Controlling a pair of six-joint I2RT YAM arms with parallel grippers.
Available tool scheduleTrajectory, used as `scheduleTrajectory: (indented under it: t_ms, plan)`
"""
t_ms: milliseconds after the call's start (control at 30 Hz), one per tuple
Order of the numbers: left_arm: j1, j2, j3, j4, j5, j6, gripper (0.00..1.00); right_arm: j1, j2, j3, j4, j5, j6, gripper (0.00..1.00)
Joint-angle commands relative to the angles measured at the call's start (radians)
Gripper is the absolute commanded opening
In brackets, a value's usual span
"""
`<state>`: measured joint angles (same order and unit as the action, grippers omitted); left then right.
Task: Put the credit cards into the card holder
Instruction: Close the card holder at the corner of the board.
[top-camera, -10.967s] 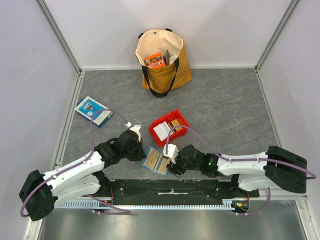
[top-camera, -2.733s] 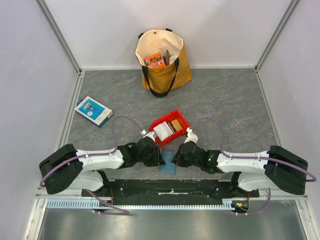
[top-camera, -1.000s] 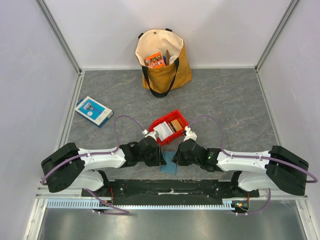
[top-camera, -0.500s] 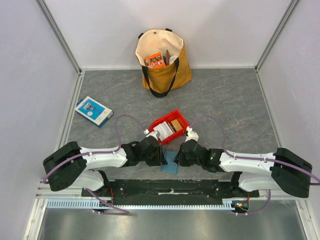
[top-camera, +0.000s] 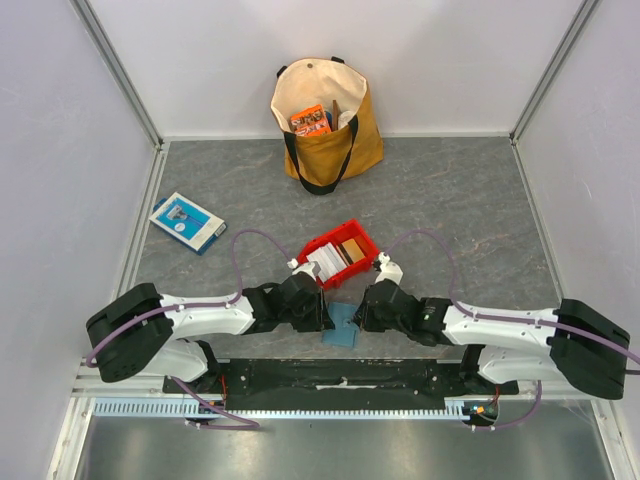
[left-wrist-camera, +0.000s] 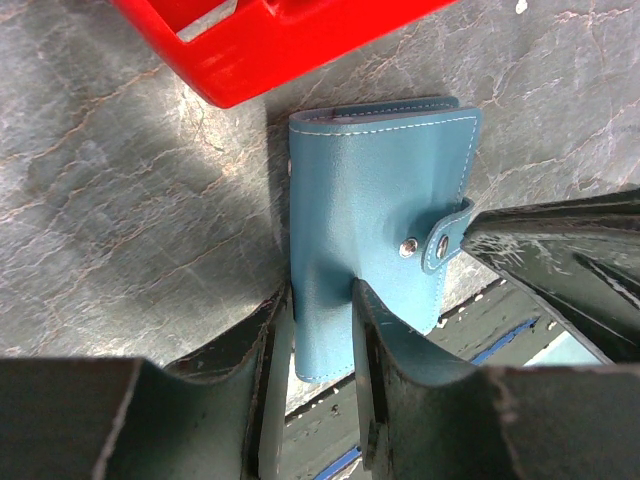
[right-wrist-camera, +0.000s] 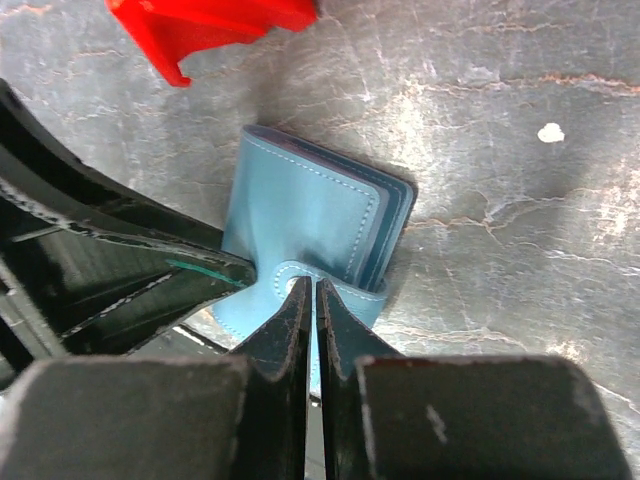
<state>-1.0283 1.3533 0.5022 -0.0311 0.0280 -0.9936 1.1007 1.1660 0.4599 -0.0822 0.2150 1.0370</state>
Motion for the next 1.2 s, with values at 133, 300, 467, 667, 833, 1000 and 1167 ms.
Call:
scheduleTrajectory:
  t_ms: [133, 300, 467, 667, 833, 1000, 1167]
  plan:
    - [-0.004, 0.027, 0.004, -0.073, -0.057, 0.026, 0.36, -0.005, 0.041, 0.005, 0.039, -0.016, 0.0, 0.1]
    - [-0.004, 0.035, 0.006, -0.072, -0.054, 0.027, 0.36, -0.005, 0.073, 0.005, 0.061, -0.043, 0.001, 0.09]
    - [-0.004, 0.035, 0.01, -0.072, -0.056, 0.026, 0.38, -0.007, 0.081, 0.0, 0.073, -0.055, 0.008, 0.09]
    - [-0.007, 0.043, 0.015, -0.072, -0.054, 0.027, 0.38, -0.005, 0.083, 0.009, 0.067, -0.058, -0.005, 0.09]
    - [-0.007, 0.046, 0.019, -0.073, -0.053, 0.029, 0.38, -0.002, 0.098, 0.032, 0.029, -0.051, -0.031, 0.09]
    - [-0.006, 0.046, 0.019, -0.072, -0.051, 0.029, 0.38, 0.002, 0.123, 0.077, -0.037, -0.019, -0.064, 0.09]
    - [-0.006, 0.049, 0.021, -0.072, -0.051, 0.029, 0.38, 0.017, 0.146, 0.108, -0.068, -0.006, -0.084, 0.09]
